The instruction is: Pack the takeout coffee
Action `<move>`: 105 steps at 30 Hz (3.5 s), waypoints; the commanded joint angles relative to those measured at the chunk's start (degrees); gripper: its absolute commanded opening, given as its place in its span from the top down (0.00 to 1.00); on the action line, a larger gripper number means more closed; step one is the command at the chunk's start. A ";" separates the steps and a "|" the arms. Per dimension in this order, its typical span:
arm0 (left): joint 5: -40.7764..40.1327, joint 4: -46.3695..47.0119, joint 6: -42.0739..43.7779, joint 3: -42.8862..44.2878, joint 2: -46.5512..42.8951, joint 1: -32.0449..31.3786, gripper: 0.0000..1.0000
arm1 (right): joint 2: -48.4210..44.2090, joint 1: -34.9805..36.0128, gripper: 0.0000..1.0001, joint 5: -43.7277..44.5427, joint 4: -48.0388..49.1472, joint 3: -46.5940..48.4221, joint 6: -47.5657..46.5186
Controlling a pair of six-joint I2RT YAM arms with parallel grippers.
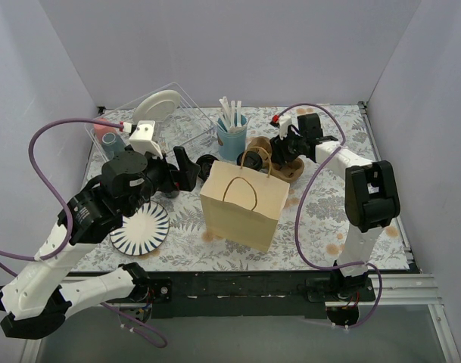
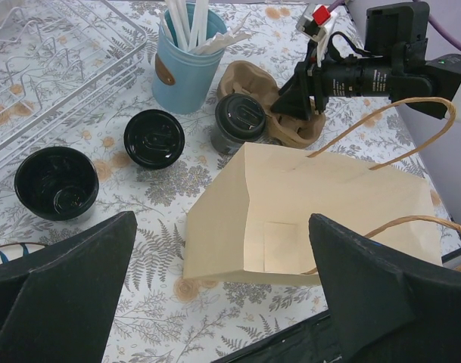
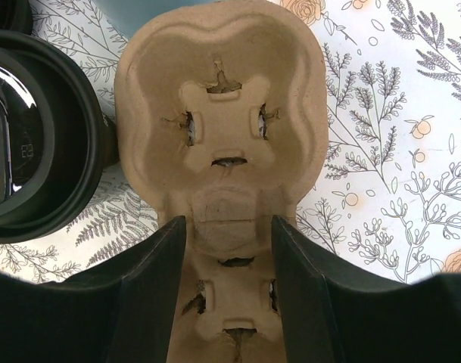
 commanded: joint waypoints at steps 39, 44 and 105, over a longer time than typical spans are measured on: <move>-1.30 -1.92 -1.97 -5.02 4.29 0.31 0.03 | -16.18 -2.33 0.69 11.65 -22.63 18.93 6.80; 0.55 0.81 -3.64 -7.39 4.37 0.31 0.09 | -21.88 -2.33 0.69 9.11 -31.07 26.76 9.87; 4.60 7.75 -8.83 -14.60 3.06 0.31 0.48 | -44.93 33.09 0.74 10.68 -18.34 2.95 26.84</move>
